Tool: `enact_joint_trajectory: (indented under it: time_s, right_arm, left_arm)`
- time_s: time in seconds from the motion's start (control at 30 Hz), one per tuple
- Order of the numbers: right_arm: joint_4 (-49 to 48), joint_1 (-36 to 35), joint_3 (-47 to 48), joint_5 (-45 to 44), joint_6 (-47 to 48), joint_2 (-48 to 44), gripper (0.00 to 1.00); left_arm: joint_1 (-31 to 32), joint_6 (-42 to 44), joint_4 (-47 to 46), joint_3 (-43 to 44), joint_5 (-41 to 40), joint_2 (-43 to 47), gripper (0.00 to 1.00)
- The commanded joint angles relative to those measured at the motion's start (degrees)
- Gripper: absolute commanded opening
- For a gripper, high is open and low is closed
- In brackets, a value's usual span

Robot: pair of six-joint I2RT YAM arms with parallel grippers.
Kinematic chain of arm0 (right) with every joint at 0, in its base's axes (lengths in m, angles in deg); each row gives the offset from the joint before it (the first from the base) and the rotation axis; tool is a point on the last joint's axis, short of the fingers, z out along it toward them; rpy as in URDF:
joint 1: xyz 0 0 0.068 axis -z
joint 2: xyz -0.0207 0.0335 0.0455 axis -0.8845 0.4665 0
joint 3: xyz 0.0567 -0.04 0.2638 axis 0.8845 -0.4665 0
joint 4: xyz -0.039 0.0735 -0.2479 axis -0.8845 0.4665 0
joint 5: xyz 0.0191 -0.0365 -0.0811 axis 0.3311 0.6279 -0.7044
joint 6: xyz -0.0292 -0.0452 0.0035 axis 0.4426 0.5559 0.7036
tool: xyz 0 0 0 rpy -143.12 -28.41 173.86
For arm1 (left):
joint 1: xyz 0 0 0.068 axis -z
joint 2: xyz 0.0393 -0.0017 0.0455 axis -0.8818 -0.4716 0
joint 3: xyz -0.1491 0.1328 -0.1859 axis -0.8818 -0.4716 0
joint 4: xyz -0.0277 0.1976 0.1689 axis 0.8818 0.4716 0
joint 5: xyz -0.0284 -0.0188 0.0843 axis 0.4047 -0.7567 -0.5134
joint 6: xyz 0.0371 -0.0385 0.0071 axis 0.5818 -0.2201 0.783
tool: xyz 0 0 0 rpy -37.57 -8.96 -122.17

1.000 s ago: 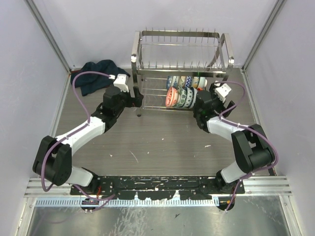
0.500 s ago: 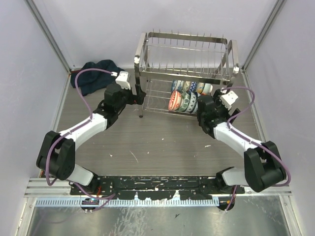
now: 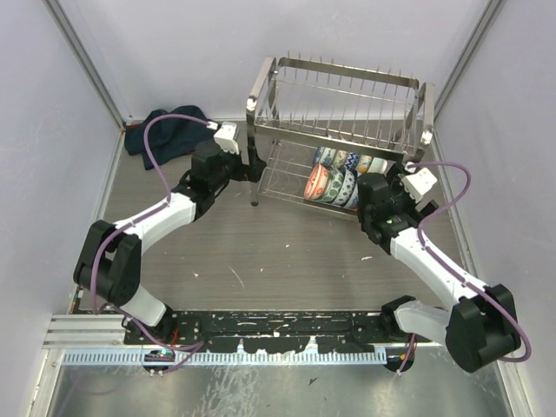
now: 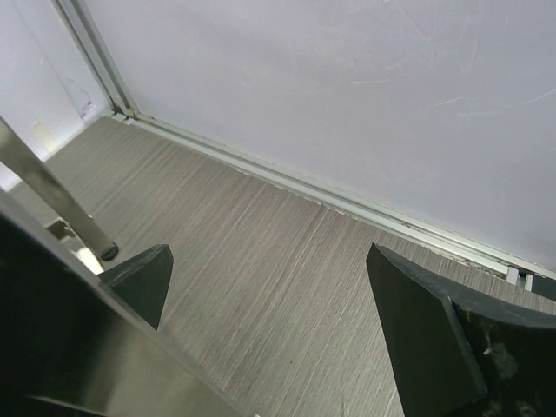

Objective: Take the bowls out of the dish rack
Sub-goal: Move the dish rack to the center of the board.

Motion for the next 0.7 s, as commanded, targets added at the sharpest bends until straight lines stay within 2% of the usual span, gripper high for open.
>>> enact_joint_trajectory:
  time_s: [0.0,0.3,0.53,0.67]
  right_arm:
    - [0.62,1.10,-0.51,-12.33,-4.39,-5.51,1.00]
    - [0.41,0.60,2.18,-3.05,0.76,-2.94,1.00]
    - [-20.41,-2.46,-4.39,10.06,18.62,-6.71,1.00]
    - [-22.79,-3.74,-5.72,14.25,20.59,-8.14,1.00]
  left_arm:
    - [-0.83,0.84,-3.33,3.21,-1.35,-1.56,0.98]
    - [-0.83,-1.46,-4.23,-1.84,-0.46,3.47,0.98]
    - [-0.86,-2.23,-0.86,-6.64,-2.28,10.81,0.98]
    - [-0.86,-2.91,1.62,-8.88,-3.25,14.97,0.98]
